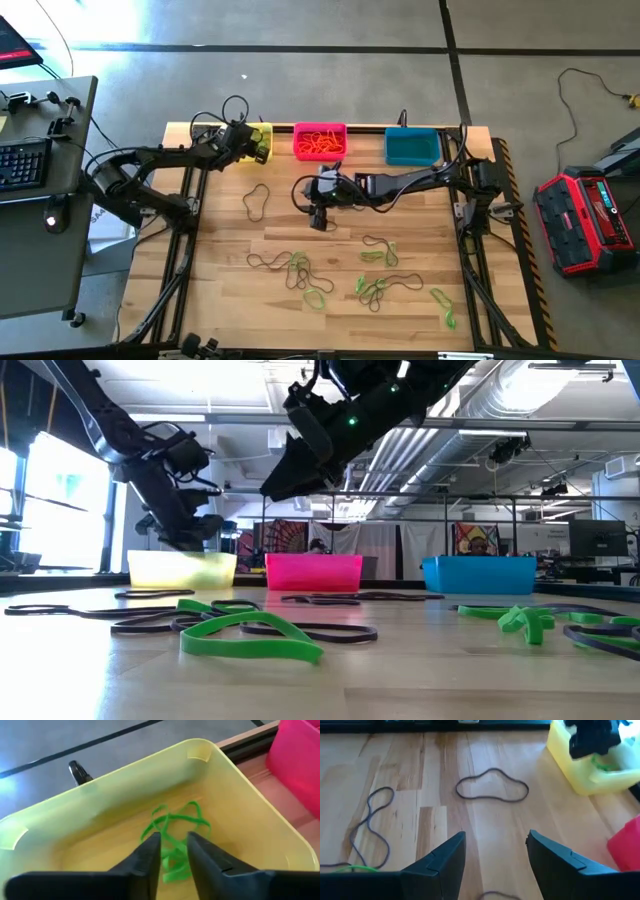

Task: Sort rubber bands into baskets
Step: Put the green rubber band into the yellow bin

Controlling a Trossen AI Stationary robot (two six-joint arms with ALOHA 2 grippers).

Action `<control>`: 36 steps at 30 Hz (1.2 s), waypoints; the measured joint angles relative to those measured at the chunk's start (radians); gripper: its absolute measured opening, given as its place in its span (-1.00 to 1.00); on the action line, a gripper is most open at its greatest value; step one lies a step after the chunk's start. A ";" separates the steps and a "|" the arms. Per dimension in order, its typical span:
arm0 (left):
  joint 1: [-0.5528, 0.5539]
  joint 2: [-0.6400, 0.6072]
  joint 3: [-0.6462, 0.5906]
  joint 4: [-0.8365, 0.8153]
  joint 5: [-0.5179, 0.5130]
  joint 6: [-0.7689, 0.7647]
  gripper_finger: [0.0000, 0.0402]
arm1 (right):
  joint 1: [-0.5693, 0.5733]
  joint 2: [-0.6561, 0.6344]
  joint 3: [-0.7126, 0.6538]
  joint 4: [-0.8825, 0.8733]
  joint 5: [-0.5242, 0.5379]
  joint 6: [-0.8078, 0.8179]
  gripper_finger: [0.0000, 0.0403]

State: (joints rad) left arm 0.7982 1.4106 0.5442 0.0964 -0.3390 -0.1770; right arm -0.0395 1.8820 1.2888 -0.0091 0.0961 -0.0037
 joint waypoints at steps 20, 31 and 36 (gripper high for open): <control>-0.163 -0.038 -0.001 0.079 0.031 0.076 -0.25 | 0.036 -0.089 -0.001 -0.545 0.010 0.162 -0.01; -0.381 -0.052 -0.067 0.294 0.130 0.085 -0.25 | 0.166 -0.121 -0.105 -0.764 -0.203 0.185 -0.01; -0.456 -0.052 -0.144 0.486 0.186 0.098 -0.25 | 0.258 -0.121 -0.172 -0.721 -0.205 0.229 -0.01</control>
State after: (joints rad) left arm 0.3418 1.3590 0.4002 0.5820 -0.1535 -0.0789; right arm 0.2188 1.7615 1.1168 -0.7304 -0.1089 0.2258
